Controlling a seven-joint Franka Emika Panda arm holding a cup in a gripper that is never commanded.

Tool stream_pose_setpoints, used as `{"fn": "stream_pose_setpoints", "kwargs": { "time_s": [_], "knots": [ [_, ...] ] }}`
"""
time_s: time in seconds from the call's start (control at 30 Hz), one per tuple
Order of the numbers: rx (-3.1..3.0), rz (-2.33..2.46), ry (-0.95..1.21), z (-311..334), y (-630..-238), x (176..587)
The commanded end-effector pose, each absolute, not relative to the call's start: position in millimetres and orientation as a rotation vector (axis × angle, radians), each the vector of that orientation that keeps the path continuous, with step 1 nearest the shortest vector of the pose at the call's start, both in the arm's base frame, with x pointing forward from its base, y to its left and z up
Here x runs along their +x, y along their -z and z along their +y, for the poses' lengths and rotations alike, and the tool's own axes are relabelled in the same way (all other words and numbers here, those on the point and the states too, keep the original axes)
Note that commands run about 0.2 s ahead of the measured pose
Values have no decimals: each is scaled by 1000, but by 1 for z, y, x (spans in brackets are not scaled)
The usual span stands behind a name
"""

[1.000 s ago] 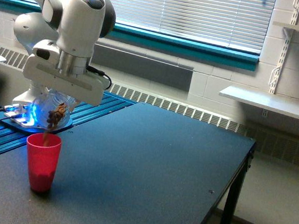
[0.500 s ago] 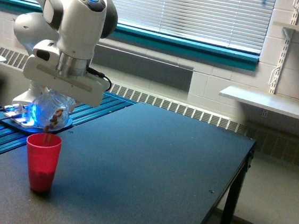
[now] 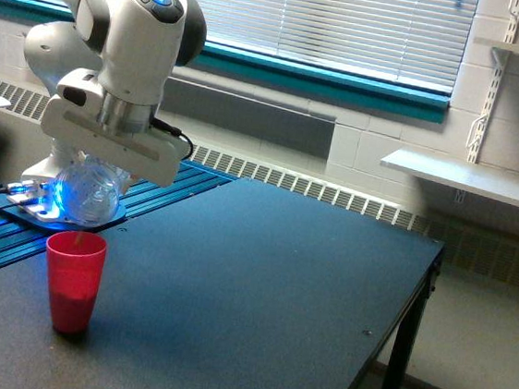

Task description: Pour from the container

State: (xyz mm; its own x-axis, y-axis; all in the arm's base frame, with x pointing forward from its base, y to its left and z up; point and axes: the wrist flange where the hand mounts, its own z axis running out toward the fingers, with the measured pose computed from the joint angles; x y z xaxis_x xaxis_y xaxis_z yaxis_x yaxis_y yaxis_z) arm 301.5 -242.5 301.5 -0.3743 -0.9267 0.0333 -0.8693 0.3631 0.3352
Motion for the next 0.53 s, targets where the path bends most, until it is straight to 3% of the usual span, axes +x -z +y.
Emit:
{"fn": "stream_pose_setpoints", "kwargs": {
  "time_s": [0.03,0.53],
  "knots": [
    [1624,-2413,365,-241,-302,306],
    [1710,-2410,246,-239,-313,305]
  ]
}}
